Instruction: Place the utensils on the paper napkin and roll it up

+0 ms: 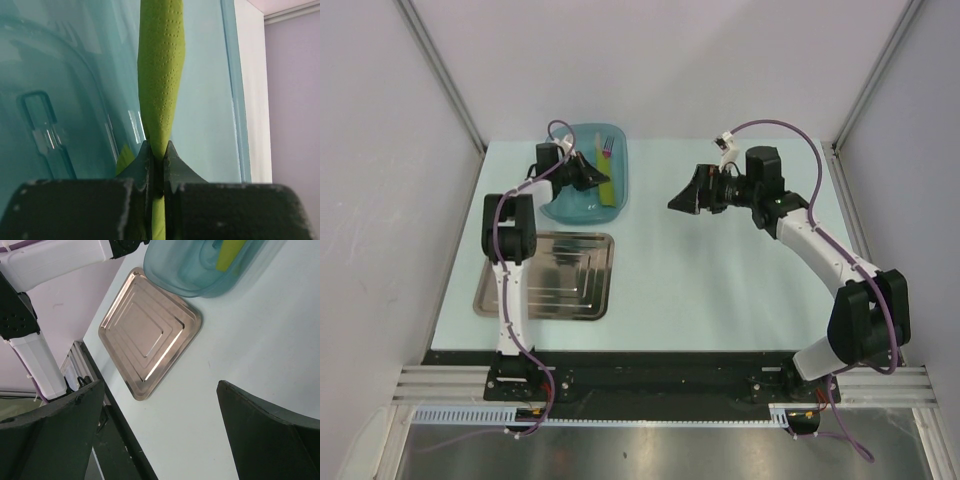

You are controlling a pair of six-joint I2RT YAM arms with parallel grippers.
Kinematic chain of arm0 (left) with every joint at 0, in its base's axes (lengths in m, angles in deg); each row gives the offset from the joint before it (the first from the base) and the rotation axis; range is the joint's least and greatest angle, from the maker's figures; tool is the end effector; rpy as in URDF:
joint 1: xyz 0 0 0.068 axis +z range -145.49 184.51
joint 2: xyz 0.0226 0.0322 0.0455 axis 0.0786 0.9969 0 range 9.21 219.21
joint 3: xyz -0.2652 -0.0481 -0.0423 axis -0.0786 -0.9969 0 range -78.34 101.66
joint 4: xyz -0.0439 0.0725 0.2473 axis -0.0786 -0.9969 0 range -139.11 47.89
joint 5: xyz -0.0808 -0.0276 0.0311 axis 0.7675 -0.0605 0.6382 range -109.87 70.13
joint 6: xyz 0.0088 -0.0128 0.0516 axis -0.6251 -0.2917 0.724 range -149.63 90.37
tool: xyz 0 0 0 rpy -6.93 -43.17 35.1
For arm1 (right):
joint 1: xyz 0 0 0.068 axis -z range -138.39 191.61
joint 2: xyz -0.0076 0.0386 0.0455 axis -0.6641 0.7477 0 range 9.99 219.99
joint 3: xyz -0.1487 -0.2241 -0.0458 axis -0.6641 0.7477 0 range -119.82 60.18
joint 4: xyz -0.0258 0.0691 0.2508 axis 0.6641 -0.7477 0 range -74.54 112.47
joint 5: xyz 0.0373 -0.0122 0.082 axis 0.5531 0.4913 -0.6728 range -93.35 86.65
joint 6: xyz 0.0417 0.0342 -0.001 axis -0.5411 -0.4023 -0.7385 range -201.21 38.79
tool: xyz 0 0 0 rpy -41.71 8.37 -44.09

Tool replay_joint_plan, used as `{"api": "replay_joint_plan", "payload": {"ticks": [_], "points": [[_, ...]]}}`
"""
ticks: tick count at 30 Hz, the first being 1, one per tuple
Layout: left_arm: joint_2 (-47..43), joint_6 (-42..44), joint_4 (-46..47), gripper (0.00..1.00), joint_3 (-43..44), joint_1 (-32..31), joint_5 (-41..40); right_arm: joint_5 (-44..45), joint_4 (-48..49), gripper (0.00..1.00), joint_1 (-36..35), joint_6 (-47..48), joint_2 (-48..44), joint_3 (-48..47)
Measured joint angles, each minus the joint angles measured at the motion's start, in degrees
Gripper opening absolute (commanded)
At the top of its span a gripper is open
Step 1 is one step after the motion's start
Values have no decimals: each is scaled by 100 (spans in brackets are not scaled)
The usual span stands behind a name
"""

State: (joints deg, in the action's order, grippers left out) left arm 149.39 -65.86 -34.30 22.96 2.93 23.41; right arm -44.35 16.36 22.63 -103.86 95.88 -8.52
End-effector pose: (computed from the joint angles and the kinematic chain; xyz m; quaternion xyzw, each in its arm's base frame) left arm 0.5358 -0.0391 0.1240 -0.0678 0.8266 -0.4520 0.3285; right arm 0.3191 0.1344 0.3219 -0.1674 0.7882 0.4564 0.3775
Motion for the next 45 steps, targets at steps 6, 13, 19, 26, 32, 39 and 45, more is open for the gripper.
{"api": "replay_joint_plan", "payload": {"ticks": [6,13,19,26,32,39,45], "points": [[195,9,-503,4,431,2,-129,0,7,100,0,-63,83,0],[262,39,-1139,2,734,0,-247,0,13,100,0,-85,85,0],[275,131,-1552,0,835,2,-221,0,15,100,0,-87,118,0],[278,387,-2046,12,973,0,-214,-4,22,100,-2,-129,192,0],[280,542,-2267,25,984,2,-247,-7,39,100,-2,-131,199,-2],[282,728,-2400,38,1075,-24,-271,-42,55,100,-24,-197,199,-24],[197,872,-2483,46,1080,-42,-448,-46,48,100,-44,-208,199,-55]]}}
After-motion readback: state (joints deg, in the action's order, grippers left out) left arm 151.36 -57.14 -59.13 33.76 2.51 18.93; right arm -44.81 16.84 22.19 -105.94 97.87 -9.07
